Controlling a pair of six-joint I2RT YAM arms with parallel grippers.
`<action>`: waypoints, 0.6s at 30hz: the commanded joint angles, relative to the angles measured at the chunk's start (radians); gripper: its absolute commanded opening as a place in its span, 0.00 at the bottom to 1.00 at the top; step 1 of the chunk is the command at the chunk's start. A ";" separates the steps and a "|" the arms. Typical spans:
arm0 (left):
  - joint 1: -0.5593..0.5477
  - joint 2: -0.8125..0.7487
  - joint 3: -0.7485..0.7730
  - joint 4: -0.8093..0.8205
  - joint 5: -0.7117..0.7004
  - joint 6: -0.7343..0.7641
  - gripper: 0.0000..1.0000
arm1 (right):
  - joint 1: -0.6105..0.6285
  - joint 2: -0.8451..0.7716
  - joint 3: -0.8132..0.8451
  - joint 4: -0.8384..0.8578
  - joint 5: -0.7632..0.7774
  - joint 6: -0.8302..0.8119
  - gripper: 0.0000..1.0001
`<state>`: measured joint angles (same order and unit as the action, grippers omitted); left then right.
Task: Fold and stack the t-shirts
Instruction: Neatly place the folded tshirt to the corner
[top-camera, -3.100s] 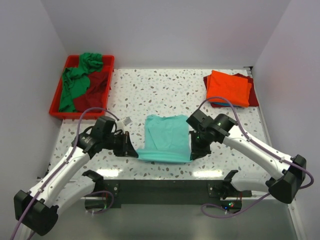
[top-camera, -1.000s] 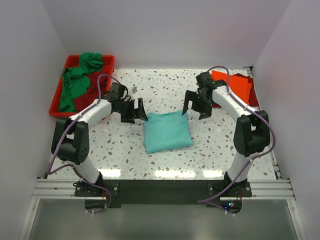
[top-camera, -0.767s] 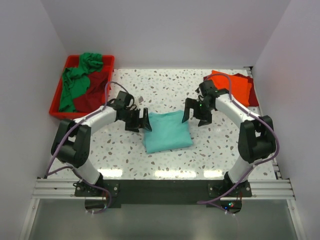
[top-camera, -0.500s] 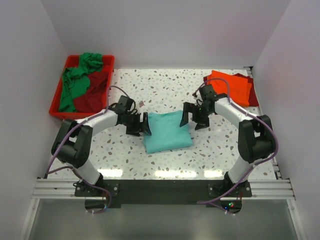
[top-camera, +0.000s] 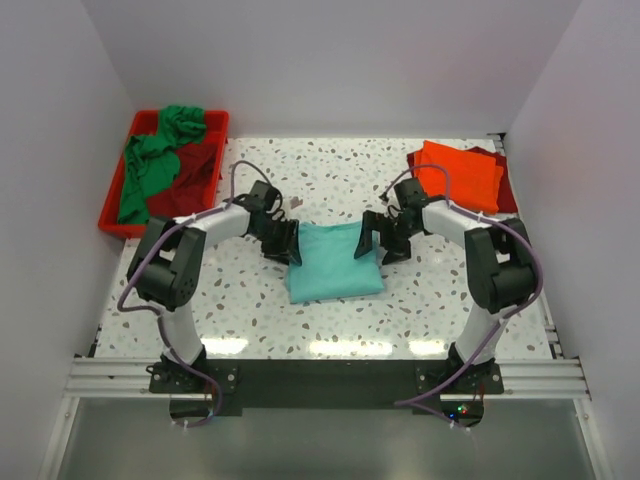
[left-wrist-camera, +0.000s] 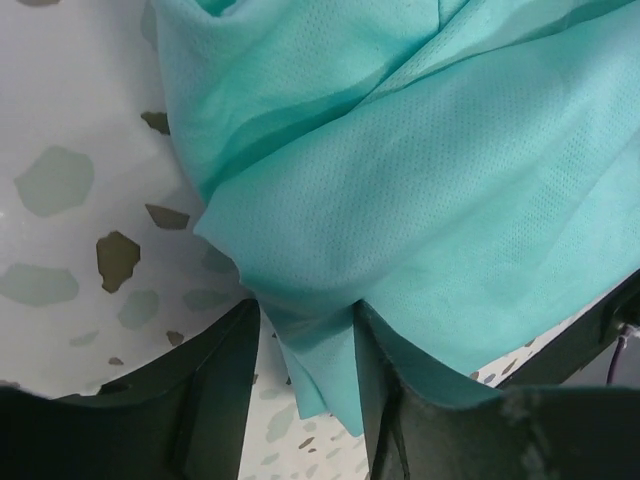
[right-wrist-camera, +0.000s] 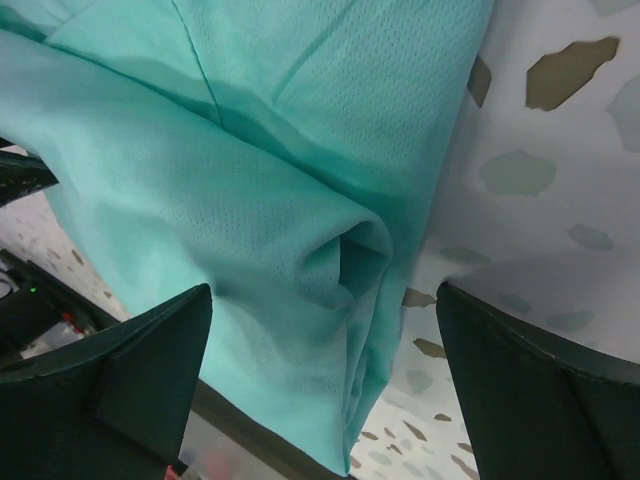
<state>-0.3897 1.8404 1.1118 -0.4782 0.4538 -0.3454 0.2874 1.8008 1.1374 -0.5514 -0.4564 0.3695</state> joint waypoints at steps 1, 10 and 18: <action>-0.003 0.046 0.059 -0.060 -0.007 0.112 0.47 | -0.002 0.014 -0.022 0.082 -0.025 0.012 0.99; -0.002 0.115 0.091 -0.096 0.083 0.158 0.21 | 0.010 0.080 -0.082 0.226 -0.051 0.072 0.97; -0.003 0.140 0.089 -0.083 0.111 0.146 0.17 | 0.114 0.144 -0.056 0.249 0.008 0.106 0.75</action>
<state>-0.3885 1.9457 1.1942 -0.5438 0.5713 -0.2253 0.3592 1.8637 1.1046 -0.3111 -0.5468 0.4767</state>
